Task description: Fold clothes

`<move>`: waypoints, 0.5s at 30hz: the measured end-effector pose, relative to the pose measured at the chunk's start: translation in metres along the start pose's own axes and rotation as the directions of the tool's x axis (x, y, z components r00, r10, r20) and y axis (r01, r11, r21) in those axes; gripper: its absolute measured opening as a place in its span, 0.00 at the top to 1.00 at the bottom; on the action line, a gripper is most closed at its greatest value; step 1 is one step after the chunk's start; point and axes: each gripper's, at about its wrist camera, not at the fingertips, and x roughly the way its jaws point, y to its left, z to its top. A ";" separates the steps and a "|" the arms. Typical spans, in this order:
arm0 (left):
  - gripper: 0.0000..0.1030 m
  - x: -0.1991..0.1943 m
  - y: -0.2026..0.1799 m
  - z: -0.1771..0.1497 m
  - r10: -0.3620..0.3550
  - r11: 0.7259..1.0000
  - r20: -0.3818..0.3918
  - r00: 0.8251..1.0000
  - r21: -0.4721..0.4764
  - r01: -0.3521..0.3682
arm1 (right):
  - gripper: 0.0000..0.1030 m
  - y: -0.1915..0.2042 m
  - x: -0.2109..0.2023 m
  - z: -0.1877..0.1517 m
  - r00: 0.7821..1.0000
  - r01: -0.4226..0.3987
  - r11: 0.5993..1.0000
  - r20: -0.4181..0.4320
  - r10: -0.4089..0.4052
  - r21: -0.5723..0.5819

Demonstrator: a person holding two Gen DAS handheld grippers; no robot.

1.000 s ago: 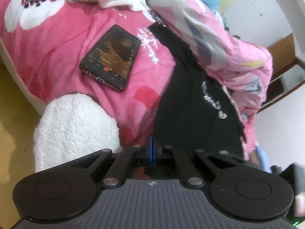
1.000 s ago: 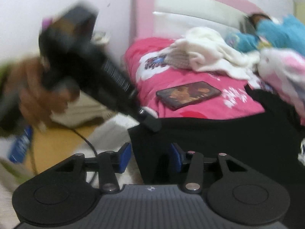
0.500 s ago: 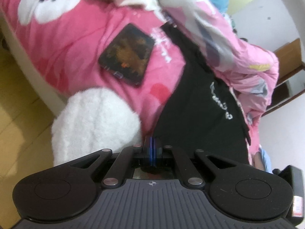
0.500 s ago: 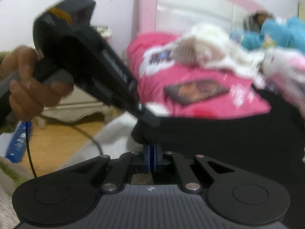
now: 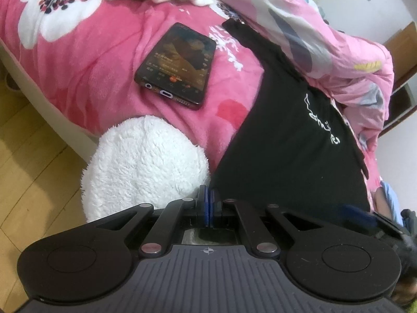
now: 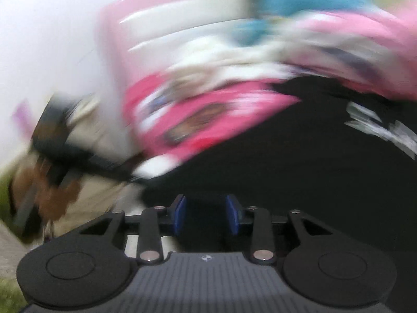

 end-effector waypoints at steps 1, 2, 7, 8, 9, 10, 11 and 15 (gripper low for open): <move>1.00 0.000 0.000 0.000 -0.001 1.000 0.002 1.000 -0.002 0.001 | 0.64 -0.029 -0.023 -0.003 0.998 0.057 0.990 0.024 -0.060 0.126; 1.00 0.000 0.000 -0.001 -0.002 1.000 0.004 1.000 -0.004 0.002 | 0.63 -0.053 -0.046 -0.011 0.991 0.110 0.966 0.044 -0.123 0.236; 1.00 0.001 -0.002 0.001 0.004 1.000 0.002 1.000 -0.012 -0.004 | 0.61 -0.140 -0.141 -0.064 0.903 0.319 0.713 0.029 -0.429 0.624; 1.00 0.001 -0.004 0.001 0.009 1.000 0.001 1.000 -0.010 -0.009 | 0.61 -0.148 -0.150 -0.075 0.884 0.349 0.674 0.008 -0.467 0.651; 1.00 0.001 -0.006 0.001 0.017 1.000 0.004 1.000 -0.002 -0.017 | 0.61 -0.153 -0.155 -0.083 0.875 0.363 0.648 -0.006 -0.485 0.670; 1.00 0.001 -0.008 0.001 0.024 1.000 0.007 1.000 0.006 -0.024 | 0.64 -0.159 -0.159 -0.091 0.868 0.372 0.625 -0.017 -0.497 0.686; 1.00 0.001 -0.009 0.001 0.030 1.000 0.009 1.000 0.010 -0.030 | 0.64 -0.163 -0.160 -0.097 0.874 0.349 0.615 -0.009 -0.486 0.707; 1.00 0.003 -0.011 0.000 0.047 0.999 0.018 0.999 0.015 -0.048 | 0.63 -0.161 -0.154 -0.102 0.901 0.302 0.635 0.006 -0.434 0.711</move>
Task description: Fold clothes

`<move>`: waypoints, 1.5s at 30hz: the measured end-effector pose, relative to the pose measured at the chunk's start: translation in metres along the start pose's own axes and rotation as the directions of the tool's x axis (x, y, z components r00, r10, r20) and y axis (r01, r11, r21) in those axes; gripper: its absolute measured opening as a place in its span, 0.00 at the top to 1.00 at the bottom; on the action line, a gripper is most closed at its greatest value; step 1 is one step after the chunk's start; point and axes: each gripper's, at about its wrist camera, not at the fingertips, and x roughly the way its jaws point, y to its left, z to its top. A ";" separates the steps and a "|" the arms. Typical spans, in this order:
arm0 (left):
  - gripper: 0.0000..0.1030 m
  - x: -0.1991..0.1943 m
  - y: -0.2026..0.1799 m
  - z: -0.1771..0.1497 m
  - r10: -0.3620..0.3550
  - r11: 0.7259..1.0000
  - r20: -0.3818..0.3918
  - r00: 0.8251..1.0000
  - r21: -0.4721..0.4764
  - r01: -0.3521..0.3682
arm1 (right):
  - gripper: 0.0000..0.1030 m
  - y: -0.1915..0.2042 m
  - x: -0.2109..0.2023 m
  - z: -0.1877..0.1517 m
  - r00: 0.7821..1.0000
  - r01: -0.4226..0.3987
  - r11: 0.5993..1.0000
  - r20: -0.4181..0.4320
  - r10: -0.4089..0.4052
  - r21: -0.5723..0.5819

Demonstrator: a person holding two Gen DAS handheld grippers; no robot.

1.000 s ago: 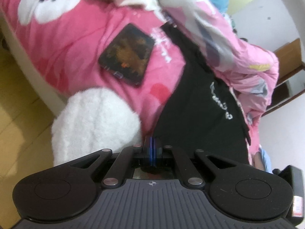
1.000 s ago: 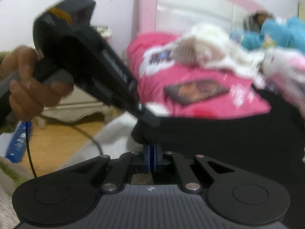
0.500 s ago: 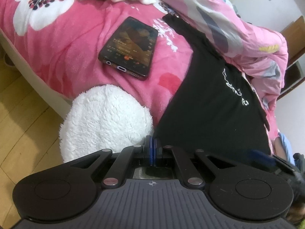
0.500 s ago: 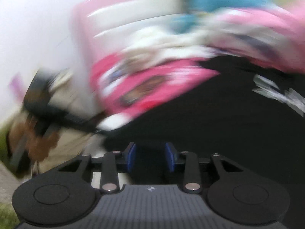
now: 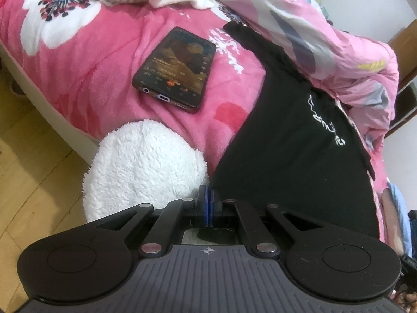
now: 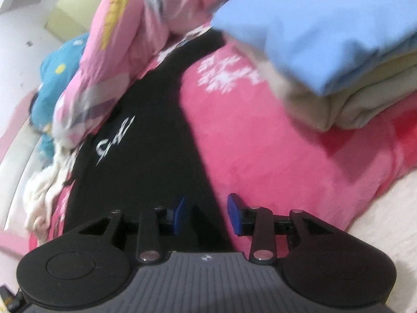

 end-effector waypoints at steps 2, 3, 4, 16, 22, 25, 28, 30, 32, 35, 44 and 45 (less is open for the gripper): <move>1.00 0.001 -0.001 0.000 0.004 1.000 0.006 1.000 0.004 -0.004 | 0.86 0.006 -0.001 -0.004 1.000 -0.008 0.999 -0.017 0.008 -0.037; 1.00 0.001 -0.001 0.000 0.005 1.000 0.008 1.000 0.005 -0.005 | 0.97 0.009 -0.001 -0.006 1.000 -0.012 0.998 -0.025 0.011 -0.056; 1.00 0.001 -0.002 0.000 0.007 1.000 0.008 1.000 0.006 -0.007 | 0.96 0.012 -0.001 -0.008 0.999 -0.017 0.997 -0.034 0.014 -0.074; 1.00 -0.002 -0.020 -0.004 0.016 0.997 -0.036 0.999 0.082 -0.013 | 0.97 0.022 -0.043 0.006 0.998 0.058 0.985 -0.022 -0.062 -0.161; 0.98 0.009 -0.022 -0.004 0.047 0.989 -0.076 0.996 0.141 -0.036 | 0.95 0.003 -0.026 -0.003 0.988 0.131 0.980 -0.062 -0.142 -0.147; 0.96 0.006 -0.021 -0.005 0.043 0.987 -0.088 0.995 0.160 -0.029 | 0.78 0.003 -0.032 -0.005 0.984 0.162 0.974 -0.041 -0.171 -0.159; 0.84 -0.005 -0.022 -0.001 0.046 0.981 -0.072 0.996 0.192 -0.031 | 0.76 0.009 -0.048 -0.001 0.970 0.240 0.947 0.017 -0.242 -0.215; 0.81 -0.015 -0.026 0.006 0.053 0.977 -0.030 0.998 0.209 -0.046 | 0.74 0.016 -0.059 0.006 0.967 0.253 0.938 0.071 -0.243 -0.235; 0.79 -0.021 -0.034 0.016 0.040 0.973 0.013 0.999 0.225 -0.042 | 0.74 0.029 -0.064 0.016 0.970 0.234 0.935 0.127 -0.207 -0.266; 0.75 -0.011 -0.060 0.039 -0.026 0.964 0.049 0.998 0.265 0.012 | 0.74 0.062 -0.053 0.035 0.975 0.181 0.912 0.192 -0.116 -0.369; 0.72 0.081 -0.127 0.109 -0.106 0.977 0.000 0.994 0.186 0.104 | 0.74 0.215 0.063 0.094 0.974 -0.074 0.717 0.105 0.202 -0.693; 0.72 0.091 -0.131 0.113 -0.094 0.978 0.008 0.996 0.188 0.091 | 0.74 0.230 0.084 0.101 0.976 -0.100 0.700 0.068 0.208 -0.707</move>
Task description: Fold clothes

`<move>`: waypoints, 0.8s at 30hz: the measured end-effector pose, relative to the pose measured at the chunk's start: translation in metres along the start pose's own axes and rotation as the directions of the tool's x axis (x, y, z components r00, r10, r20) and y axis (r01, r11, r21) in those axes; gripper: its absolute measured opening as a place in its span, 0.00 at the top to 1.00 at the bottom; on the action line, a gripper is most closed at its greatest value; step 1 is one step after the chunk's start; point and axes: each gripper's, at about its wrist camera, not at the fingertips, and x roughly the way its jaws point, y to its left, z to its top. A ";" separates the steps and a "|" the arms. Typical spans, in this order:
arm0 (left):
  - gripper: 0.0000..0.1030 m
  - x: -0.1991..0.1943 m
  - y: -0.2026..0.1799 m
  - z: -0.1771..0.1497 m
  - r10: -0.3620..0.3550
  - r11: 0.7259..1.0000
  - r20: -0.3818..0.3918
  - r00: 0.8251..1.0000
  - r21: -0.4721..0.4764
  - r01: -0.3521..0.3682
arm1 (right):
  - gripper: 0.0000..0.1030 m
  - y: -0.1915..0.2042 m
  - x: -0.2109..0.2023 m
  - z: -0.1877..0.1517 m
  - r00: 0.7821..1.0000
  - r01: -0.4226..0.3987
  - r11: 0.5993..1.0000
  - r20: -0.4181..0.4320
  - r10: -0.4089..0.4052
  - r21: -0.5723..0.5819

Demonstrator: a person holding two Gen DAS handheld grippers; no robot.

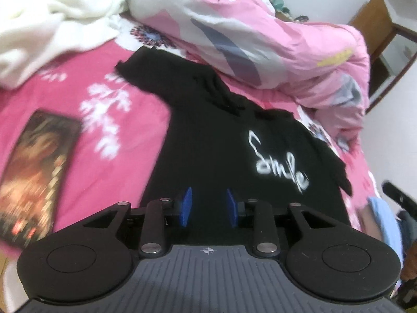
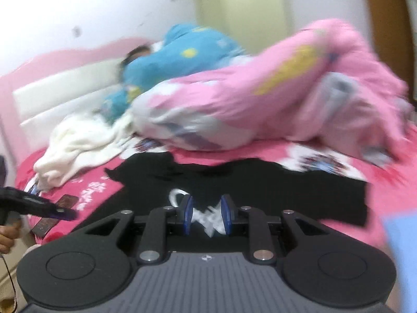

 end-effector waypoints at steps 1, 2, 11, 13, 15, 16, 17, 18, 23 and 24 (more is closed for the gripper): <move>0.72 0.010 -0.001 0.004 0.008 1.000 0.003 1.000 -0.002 -0.008 | 0.74 0.002 0.025 0.008 0.999 -0.025 1.000 -0.025 0.025 -0.009; 0.72 0.019 -0.003 0.008 0.006 1.000 0.006 1.000 -0.006 -0.006 | 0.74 0.003 0.049 0.016 0.998 -0.048 0.999 -0.051 0.048 -0.016; 0.72 0.086 -0.012 0.020 0.080 0.995 0.172 0.982 0.042 -0.089 | 0.76 0.028 0.215 0.039 0.972 -0.167 0.977 -0.191 0.140 -0.131; 0.72 0.094 -0.007 0.017 0.066 0.996 0.192 0.979 0.050 -0.077 | 0.76 0.037 0.237 0.035 0.965 -0.173 0.969 -0.226 0.131 -0.179; 0.72 0.099 -0.001 0.013 0.051 0.996 0.211 0.976 0.060 -0.065 | 0.76 0.044 0.253 0.030 0.966 -0.162 0.959 -0.237 0.105 -0.233; 0.72 0.100 0.001 0.012 0.037 0.997 0.217 0.976 0.061 -0.051 | 0.76 0.049 0.257 0.028 0.971 -0.147 0.949 -0.225 0.084 -0.280; 0.71 0.100 0.004 0.012 0.023 0.998 0.221 0.975 0.058 -0.036 | 0.76 0.053 0.260 0.026 0.976 -0.128 0.935 -0.207 0.061 -0.331; 0.71 0.100 0.006 0.012 0.007 0.998 0.222 0.975 0.053 -0.019 | 0.76 0.057 0.261 0.024 0.980 -0.119 0.919 -0.193 0.048 -0.376; 0.69 0.101 0.013 0.012 -0.037 0.999 0.223 0.974 0.023 0.033 | 0.74 0.073 0.266 0.013 0.986 -0.100 0.836 -0.166 0.011 -0.540; 0.69 0.101 0.013 0.012 -0.040 0.999 0.223 0.974 0.021 0.036 | 0.74 0.073 0.270 0.011 0.984 -0.104 0.827 -0.176 0.006 -0.552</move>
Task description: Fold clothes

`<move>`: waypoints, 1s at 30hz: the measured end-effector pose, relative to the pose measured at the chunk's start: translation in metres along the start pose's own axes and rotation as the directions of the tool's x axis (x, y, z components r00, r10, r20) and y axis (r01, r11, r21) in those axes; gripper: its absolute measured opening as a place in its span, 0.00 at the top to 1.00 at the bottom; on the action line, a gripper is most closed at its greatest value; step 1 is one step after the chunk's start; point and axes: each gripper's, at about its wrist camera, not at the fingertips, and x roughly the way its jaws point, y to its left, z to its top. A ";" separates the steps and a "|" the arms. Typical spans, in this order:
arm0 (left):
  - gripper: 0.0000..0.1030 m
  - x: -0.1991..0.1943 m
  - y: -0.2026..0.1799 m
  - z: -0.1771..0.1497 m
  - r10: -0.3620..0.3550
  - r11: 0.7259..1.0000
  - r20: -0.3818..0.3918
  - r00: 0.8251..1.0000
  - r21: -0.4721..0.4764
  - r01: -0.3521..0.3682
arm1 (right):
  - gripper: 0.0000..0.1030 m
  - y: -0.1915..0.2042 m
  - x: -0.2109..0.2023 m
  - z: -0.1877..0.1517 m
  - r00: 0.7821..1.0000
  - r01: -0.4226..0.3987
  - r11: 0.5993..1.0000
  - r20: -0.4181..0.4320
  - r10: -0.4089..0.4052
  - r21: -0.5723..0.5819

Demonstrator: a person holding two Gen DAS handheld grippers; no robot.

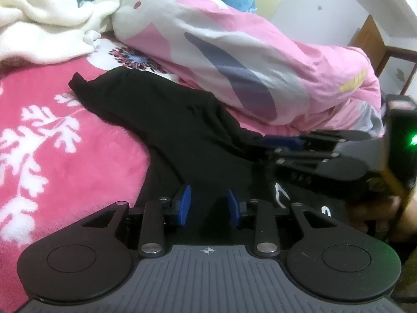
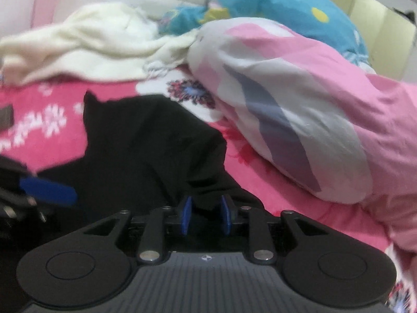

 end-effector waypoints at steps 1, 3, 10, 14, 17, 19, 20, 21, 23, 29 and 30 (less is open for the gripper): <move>0.69 0.000 0.000 0.000 -0.001 1.000 0.001 1.000 -0.001 0.001 | 0.74 0.000 0.005 0.000 1.000 -0.002 1.000 -0.012 0.002 -0.012; 0.69 0.000 0.000 0.000 -0.002 1.000 0.002 1.000 0.000 0.002 | 0.74 -0.002 0.011 -0.001 0.999 -0.017 1.000 -0.028 0.016 -0.021; 0.69 0.001 0.001 -0.001 -0.008 1.000 0.007 1.000 -0.003 0.008 | 0.99 -0.020 0.012 0.010 0.999 0.033 0.999 0.024 -0.033 -0.010; 0.69 0.001 0.001 -0.001 -0.008 1.000 0.009 1.000 -0.003 0.008 | 0.99 -0.047 0.022 0.023 0.991 0.117 0.993 0.066 -0.118 0.022; 0.69 0.001 0.001 -0.001 -0.007 1.000 0.009 1.000 0.000 0.007 | 0.99 -0.067 0.041 0.028 0.987 0.148 0.988 0.055 -0.150 0.047; 0.69 0.001 0.001 0.000 -0.007 1.000 0.009 1.000 0.001 0.007 | 0.99 -0.080 0.056 0.027 0.988 0.150 0.986 0.032 -0.153 0.075; 0.69 0.001 0.001 0.000 -0.008 1.000 0.009 1.000 0.001 0.008 | 0.99 -0.086 0.064 0.025 0.989 0.143 0.985 0.018 -0.146 0.098; 0.69 0.001 0.001 0.000 -0.009 1.000 0.009 1.000 0.001 0.009 | 0.99 -0.091 0.073 0.023 0.991 0.134 0.983 0.003 -0.136 0.123; 0.69 0.001 0.002 0.000 -0.010 1.000 0.009 1.000 0.001 0.010 | 0.99 -0.103 0.089 0.017 0.993 0.119 0.976 -0.029 -0.116 0.180; 0.69 0.001 0.003 0.001 -0.013 1.000 0.010 1.000 -0.001 0.013 | 0.82 -0.143 0.101 0.003 0.999 0.044 0.896 -0.039 -0.029 0.443; 0.69 0.001 0.003 0.001 -0.013 1.000 0.010 1.000 -0.001 0.013 | 0.79 -0.150 0.099 0.001 0.999 0.035 0.870 -0.035 -0.020 0.491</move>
